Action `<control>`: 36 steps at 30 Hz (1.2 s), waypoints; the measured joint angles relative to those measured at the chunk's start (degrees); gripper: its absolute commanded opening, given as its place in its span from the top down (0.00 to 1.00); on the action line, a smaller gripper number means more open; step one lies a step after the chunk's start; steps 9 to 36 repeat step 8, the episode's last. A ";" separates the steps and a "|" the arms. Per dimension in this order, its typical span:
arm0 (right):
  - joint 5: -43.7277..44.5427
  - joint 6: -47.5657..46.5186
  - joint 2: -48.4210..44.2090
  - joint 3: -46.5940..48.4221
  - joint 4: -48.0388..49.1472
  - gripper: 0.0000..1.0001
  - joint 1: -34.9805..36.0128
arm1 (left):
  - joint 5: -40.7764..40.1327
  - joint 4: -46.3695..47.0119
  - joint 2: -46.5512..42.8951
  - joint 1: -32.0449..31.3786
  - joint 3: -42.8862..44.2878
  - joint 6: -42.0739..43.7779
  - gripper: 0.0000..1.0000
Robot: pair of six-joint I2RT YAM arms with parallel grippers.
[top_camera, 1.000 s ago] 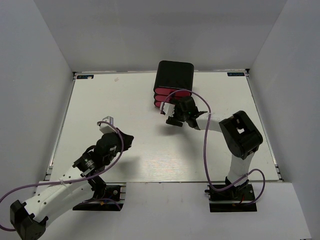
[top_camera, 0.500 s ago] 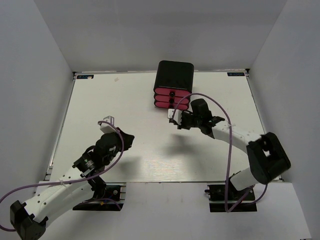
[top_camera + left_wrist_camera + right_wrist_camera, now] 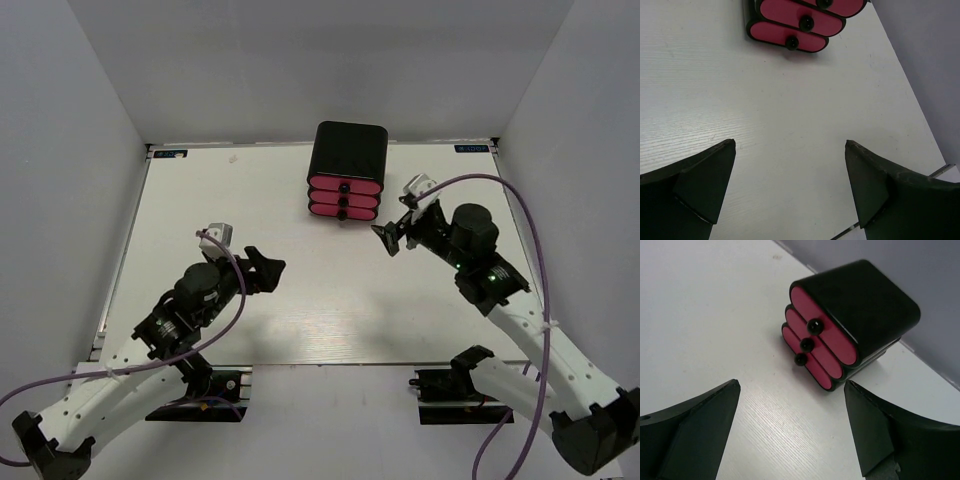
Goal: Sort the stationery into containers
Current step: Reset both arms
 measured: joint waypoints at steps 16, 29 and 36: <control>1.53 1.44 -4.50 1.51 -10.99 0.10 0.15 | 0.00 -1.14 -3.34 -0.02 0.09 0.63 0.00; 1.53 1.44 -4.50 1.51 -10.99 0.10 0.15 | 0.00 -1.14 -3.34 -0.02 0.09 0.63 0.00; 1.53 1.44 -4.50 1.51 -10.99 0.10 0.15 | 0.00 -1.14 -3.34 -0.02 0.09 0.63 0.00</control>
